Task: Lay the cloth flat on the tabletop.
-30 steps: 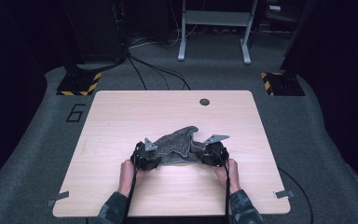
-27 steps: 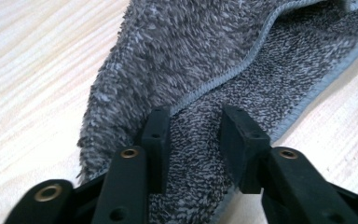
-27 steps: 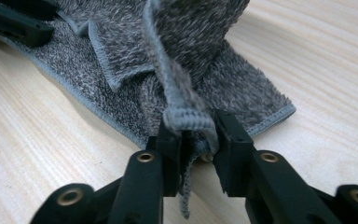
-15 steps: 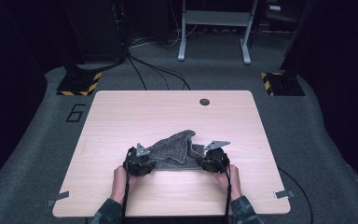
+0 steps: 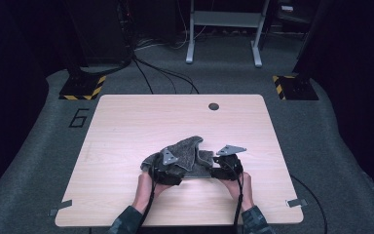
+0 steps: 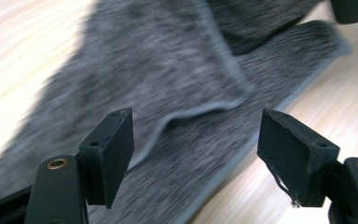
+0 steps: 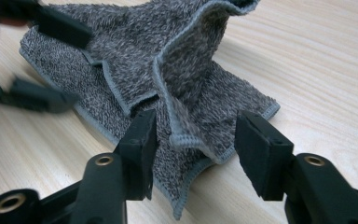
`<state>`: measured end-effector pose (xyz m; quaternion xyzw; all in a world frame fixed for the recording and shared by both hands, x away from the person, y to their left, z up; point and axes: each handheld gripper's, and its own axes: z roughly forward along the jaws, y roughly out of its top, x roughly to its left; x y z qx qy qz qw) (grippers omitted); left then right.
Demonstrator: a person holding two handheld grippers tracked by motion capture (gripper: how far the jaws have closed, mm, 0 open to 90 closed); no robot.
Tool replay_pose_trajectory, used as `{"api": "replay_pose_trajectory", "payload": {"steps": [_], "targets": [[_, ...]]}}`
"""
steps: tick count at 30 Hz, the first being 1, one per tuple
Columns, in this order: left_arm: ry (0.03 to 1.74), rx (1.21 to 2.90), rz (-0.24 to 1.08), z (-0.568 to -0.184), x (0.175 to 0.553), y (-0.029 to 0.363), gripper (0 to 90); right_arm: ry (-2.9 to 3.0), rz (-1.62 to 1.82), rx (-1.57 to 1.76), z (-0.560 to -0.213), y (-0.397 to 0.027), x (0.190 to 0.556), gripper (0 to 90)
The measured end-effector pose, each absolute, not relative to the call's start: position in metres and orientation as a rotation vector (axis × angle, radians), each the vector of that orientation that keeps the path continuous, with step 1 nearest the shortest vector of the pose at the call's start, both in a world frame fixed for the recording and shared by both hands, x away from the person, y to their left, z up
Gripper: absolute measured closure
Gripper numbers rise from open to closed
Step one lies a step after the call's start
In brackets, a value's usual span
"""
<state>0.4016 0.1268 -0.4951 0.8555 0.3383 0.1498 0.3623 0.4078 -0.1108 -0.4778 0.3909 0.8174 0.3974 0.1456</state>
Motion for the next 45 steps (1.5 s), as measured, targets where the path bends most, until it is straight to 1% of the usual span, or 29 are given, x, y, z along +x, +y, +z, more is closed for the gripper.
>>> {"api": "replay_pose_trajectory", "payload": {"steps": [1, 4, 5, 6, 8, 9, 12, 14, 16, 18, 21, 24, 28, 36, 45], "targets": [[0.849, 2.223, 0.387, -0.497, 0.403, 0.116, 28.8, 2.354, 1.145, 1.127, -0.477, -0.109, 0.408, 50.7], [0.835, 2.248, 0.388, -0.499, 0.407, 0.105, 30.3, 2.353, 1.146, 1.135, -0.477, -0.108, 0.408, 51.9], [0.835, 2.247, 0.385, -0.500, 0.409, 0.101, 34.0, 2.355, 1.142, 1.129, -0.478, -0.108, 0.410, 54.5], [0.827, 2.275, 0.397, -0.501, 0.411, 0.098, 34.0, 2.355, 1.142, 1.129, -0.478, -0.108, 0.410, 54.5], [0.839, 2.296, 0.420, -0.504, 0.412, 0.094, 38.1, 2.363, 1.142, 1.133, -0.479, -0.108, 0.411, 57.2], [0.847, 2.304, 0.422, -0.505, 0.413, 0.093, 42.5, 2.368, 1.151, 1.140, -0.480, -0.108, 0.412, 60.3], [0.867, 2.295, 0.367, -0.509, 0.417, 0.095, 51.2, 2.367, 1.153, 1.147, -0.482, -0.109, 0.414, 68.1], [0.890, 2.269, 0.333, -0.510, 0.421, 0.100, 60.6, 2.372, 1.174, 1.138, -0.484, -0.110, 0.415, 73.3], [0.902, 2.255, 0.311, -0.510, 0.423, 0.105, 68.8, 2.373, 1.191, 1.152, -0.484, -0.112, 0.415, 76.4], [0.914, 2.237, 0.287, -0.509, 0.423, 0.109, 74.8, 2.369, 1.192, 1.163, -0.485, -0.113, 0.415, 81.2], [0.922, 2.216, 0.294, -0.505, 0.422, 0.113, 80.0, 2.360, 1.196, 1.174, -0.485, -0.117, 0.415, 83.8], [0.917, 2.185, 0.293, -0.500, 0.419, 0.120, 82.8, 2.342, 1.213, 1.175, -0.484, -0.121, 0.414, 85.0], [0.913, 2.170, 0.326, -0.495, 0.414, 0.128, 85.5, 2.328, 1.220, 1.195, -0.482, -0.124, 0.411, 85.6], [0.945, 2.104, 0.422, -0.481, 0.408, 0.167, 87.1, 2.317, 1.196, 1.160, -0.474, -0.130, 0.410, 86.4], [1.011, 2.028, 0.475, -0.467, 0.403, 0.207, 87.3, 2.287, 1.246, 1.171, -0.463, -0.140, 0.408, 86.6]]}}
